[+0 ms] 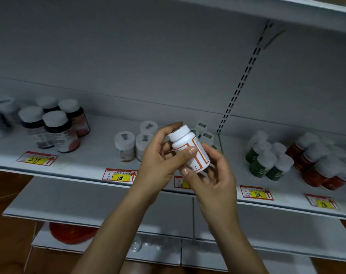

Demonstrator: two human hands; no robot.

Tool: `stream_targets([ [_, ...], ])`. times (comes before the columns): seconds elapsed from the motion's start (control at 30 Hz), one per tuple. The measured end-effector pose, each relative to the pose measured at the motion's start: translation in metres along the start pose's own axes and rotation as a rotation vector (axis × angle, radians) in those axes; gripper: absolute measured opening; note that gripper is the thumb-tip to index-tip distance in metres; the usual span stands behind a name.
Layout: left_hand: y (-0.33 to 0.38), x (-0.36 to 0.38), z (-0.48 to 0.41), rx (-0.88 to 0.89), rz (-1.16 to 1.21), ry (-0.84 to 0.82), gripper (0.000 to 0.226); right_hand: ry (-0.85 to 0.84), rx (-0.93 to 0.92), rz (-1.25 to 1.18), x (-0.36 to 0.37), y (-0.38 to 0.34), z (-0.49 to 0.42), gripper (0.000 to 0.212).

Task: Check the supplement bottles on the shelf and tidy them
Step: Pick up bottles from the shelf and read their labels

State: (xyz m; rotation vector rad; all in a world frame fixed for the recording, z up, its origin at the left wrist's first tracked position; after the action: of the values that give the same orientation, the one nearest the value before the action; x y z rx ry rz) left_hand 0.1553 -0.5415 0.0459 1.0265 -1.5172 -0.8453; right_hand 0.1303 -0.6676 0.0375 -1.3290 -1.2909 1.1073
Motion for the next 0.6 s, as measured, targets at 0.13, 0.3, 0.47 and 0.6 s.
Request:
stream_targets([
  [0.13, 0.001, -0.001, 0.001, -0.02, 0.013, -0.029, 0.058, 0.059, -0.006, 0.016, -0.002, -0.001, 0.005, 0.057],
  [0.3, 0.001, 0.003, 0.003, -0.014, 0.058, -0.035, 0.07, 0.073, 0.12, -0.091, -0.004, 0.001, 0.009, 0.049],
  [0.47, 0.001, 0.008, 0.002, -0.002, 0.125, -0.047, 0.065, -0.078, 0.277, -0.299, 0.011, 0.007, 0.012, 0.046],
  [0.6, 0.002, 0.02, 0.004, -0.008, 0.193, -0.124, 0.072, -0.145, 0.416, -0.548, 0.023, 0.013, 0.019, 0.042],
])
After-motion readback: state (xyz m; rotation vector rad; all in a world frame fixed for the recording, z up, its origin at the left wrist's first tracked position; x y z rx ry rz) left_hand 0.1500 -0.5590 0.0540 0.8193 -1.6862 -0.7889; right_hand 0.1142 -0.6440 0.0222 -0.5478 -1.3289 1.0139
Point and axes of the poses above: each hand's wrist, its own z-axis away from the middle knuckle, its own x-axis out of the palm, y = z × x, the point moved 9 cm from there along -z, towards the middle knuckle, and after that the axes turned 6 degrees about z, right-handed, at the moved point
